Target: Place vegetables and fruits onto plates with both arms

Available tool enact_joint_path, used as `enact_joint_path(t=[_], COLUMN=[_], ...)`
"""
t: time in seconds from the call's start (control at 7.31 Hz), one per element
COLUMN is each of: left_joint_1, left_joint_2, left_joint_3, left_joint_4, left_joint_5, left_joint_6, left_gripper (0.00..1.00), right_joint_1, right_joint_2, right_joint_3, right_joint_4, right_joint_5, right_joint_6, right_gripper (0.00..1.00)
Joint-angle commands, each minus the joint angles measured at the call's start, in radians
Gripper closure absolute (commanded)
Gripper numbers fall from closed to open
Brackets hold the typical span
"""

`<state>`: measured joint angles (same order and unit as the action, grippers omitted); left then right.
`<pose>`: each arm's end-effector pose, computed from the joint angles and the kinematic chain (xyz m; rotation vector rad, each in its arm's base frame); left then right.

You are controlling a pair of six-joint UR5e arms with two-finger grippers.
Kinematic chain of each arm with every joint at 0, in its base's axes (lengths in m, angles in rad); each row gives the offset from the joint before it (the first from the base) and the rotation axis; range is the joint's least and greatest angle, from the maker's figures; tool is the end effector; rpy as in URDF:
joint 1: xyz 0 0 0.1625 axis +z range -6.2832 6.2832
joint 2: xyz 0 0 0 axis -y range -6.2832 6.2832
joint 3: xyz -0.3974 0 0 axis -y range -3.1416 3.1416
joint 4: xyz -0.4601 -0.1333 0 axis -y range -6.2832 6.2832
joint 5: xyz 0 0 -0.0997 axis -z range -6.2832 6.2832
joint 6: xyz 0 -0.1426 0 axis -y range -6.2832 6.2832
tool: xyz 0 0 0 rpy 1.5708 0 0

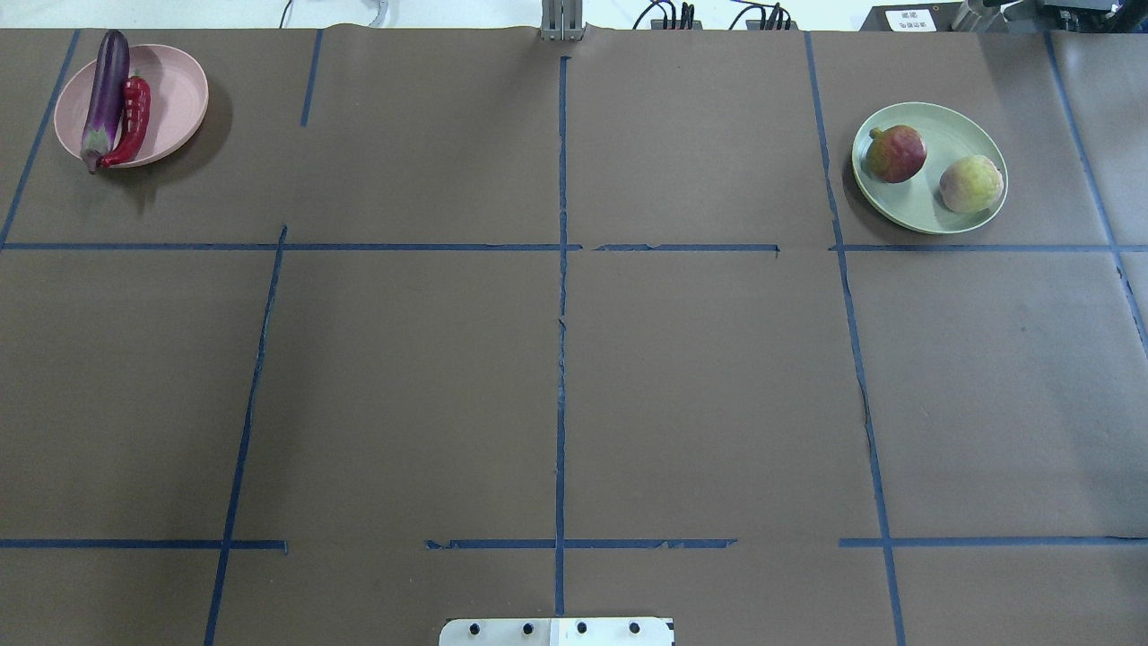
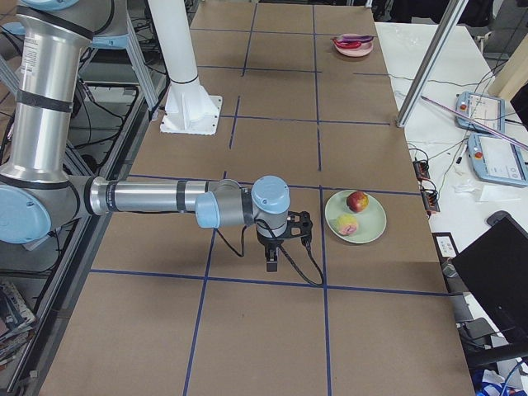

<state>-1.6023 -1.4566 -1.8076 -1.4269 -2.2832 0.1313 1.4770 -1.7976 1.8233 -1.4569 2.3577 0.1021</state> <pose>-0.0561 -0.5072 0.6111 0.0376 0.7119 0.0880 -0.0131 -0.4842 0.6237 0.0549 -0.7947 -0.0471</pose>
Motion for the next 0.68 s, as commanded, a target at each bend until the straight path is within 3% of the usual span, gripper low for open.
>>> enact_joint_path(t=[0.0,0.55], left_joint_1=[0.004,0.005], left_joint_2=[-0.002,0.001], left_joint_3=[0.008,0.007], left_joint_4=[-0.003,0.0], left_joint_5=[-0.001,-0.002], left_joint_6=[0.004,0.001], left_gripper=[0.0,0.0], right_joint_1=[-0.001,-0.001], right_joint_2=[-0.002,-0.008], right_joint_3=[-0.004,0.002], right_joint_4=[-0.002,0.0], right_joint_5=[0.0,-0.001], right_joint_6=[-0.001,-0.002], right_gripper=[0.0,0.0])
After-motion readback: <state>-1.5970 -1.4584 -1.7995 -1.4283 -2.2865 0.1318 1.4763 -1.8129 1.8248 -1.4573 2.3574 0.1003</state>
